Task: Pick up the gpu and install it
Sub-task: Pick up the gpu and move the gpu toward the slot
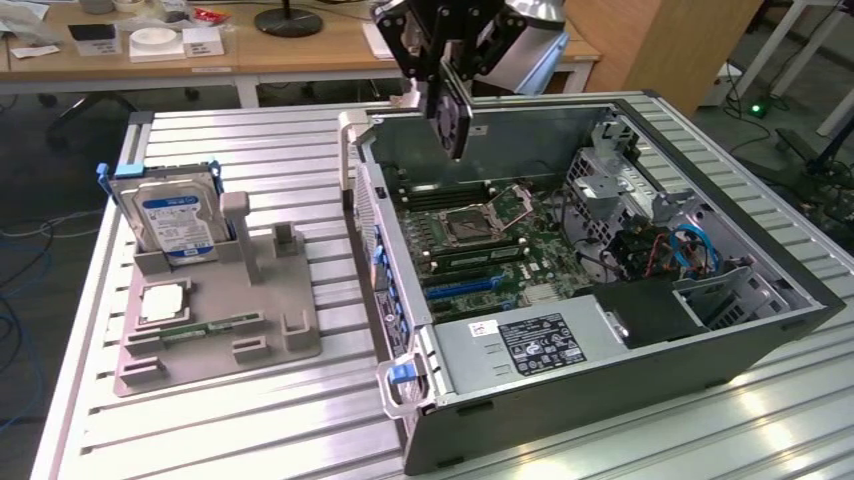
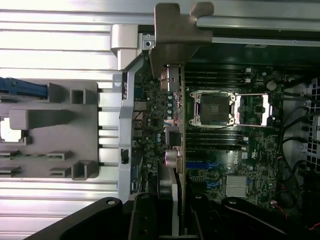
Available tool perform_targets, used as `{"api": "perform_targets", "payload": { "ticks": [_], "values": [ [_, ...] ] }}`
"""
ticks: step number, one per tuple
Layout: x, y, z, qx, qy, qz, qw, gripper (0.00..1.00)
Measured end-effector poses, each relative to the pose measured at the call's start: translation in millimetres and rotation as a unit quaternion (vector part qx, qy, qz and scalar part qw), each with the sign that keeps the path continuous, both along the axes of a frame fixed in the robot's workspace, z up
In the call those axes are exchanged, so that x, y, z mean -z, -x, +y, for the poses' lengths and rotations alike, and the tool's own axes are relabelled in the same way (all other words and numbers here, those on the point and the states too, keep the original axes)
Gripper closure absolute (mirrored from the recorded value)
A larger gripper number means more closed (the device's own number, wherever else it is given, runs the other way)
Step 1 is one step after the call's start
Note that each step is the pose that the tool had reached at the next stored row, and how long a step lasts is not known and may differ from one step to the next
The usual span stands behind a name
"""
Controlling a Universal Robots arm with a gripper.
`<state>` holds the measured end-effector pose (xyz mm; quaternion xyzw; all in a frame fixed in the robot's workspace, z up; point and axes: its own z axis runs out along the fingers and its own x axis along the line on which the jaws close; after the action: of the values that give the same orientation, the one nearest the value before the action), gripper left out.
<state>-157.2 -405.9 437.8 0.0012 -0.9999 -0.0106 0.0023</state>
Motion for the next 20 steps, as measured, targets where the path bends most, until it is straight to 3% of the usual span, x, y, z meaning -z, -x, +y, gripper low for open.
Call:
{"api": "perform_targets", "payload": {
  "ticks": [20],
  "values": [
    [1.2, -31.3, 0.0, 0.0, 0.0, 0.0, 1.0, 0.72]
  ]
}}
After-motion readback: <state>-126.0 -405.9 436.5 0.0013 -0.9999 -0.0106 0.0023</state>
